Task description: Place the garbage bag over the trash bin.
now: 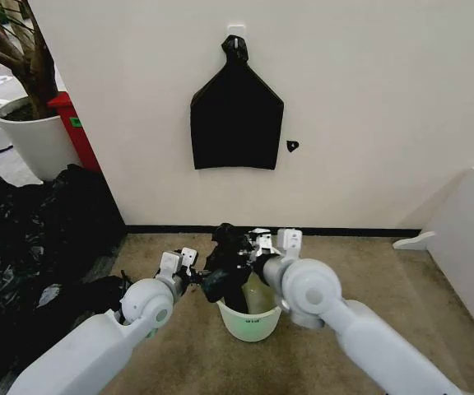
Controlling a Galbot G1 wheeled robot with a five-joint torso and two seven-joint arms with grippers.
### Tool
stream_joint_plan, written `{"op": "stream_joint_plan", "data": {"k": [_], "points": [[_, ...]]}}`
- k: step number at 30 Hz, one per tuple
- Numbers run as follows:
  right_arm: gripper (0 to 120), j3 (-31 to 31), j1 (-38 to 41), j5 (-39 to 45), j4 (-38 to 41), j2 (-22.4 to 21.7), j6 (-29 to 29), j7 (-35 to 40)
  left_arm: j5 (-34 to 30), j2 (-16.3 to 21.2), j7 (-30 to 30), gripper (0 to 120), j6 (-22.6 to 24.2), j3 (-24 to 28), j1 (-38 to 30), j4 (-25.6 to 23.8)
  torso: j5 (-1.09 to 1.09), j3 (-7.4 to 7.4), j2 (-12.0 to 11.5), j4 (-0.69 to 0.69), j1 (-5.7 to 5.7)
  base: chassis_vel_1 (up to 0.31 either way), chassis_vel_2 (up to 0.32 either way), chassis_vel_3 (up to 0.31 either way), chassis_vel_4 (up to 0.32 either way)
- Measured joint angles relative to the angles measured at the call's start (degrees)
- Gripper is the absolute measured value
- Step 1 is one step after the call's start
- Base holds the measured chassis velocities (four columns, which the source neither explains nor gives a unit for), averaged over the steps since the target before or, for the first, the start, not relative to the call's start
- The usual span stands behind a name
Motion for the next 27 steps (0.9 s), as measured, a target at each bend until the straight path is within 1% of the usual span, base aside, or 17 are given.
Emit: {"op": "stream_joint_plan", "data": {"k": [3, 8, 14, 16, 17, 20, 23, 27], "points": [[0, 0.78, -2.12, -0.11, 0.53, -0.52, -0.17, -0.3, -0.4, -0.68, -0.21, 100, -1.93, 0.77, -1.38, -0.21, 0.0, 0.0, 0.0, 0.0, 0.0, 0.0, 0.0, 0.0, 0.0], [0, 0.72, -4.37, -1.32, 1.16, -0.53, -0.21, -1.17, -1.34, -1.59, -1.08, 100, -2.65, 2.22, -3.64, -1.04, -0.01, 0.0, 0.0, -0.01, 0.0, 0.0, 0.0, 0.0, 0.0], [0, 0.54, -5.44, -1.89, 1.73, -0.59, -0.23, -2.04, -2.64, -1.74, -3.2, 100, -0.57, 3.23, -5.03, -3.31, -0.01, 0.0, 0.0, 0.0, 0.0, 0.0, 0.0, 0.0, 0.0], [0, 0.75, -5.73, -3.57, 1.64, -0.98, -0.23, -4.16, -3.11, -1.23, -4.87, 100, 1.78, 3.36, -5.4, -5.87, -0.01, 0.0, 0.01, 0.0, 0.0, 0.0, 0.0, 0.0, 0.0], [0, 0.75, -5.73, -3.57, 1.64, -0.98, -0.23, -4.16, -3.11, -1.23, -4.87, 100, 1.78, 3.36, -5.4, -5.87, -0.01, 0.0, 0.01, 0.0, 0.0, 0.0, 0.0, 0.0, 0.0], [0, 0.91, -5.87, -5.38, 1.07, -1.38, -0.23, -6.27, -3.76, -0.62, -5.99, 100, 3.25, 3.3, -5.5, -7.95, 0.0, 0.0, 0.01, 0.0, 0.0, 0.0, 0.0, 0.0, 0.0], [0, 0.96, -5.52, -6.16, 0.24, -1.36, -0.23, -7.36, -3.93, 0.2, -7.4, 100, 4.34, 2.5, -5.16, -9.62, -0.01, 0.0, 0.01, 0.0, 0.0, 0.0, 0.0, 0.0, 0.0], [0, 0.96, -5.06, -6.44, -0.19, -1.22, -0.11, -7.81, -4.22, 0.99, -7.71, 100, 4.72, 1.3, -4.54, -10.43, 0.0, 0.0, 0.01, 0.01, 0.0, 0.0, 0.0, 0.0, 0.0]]}}
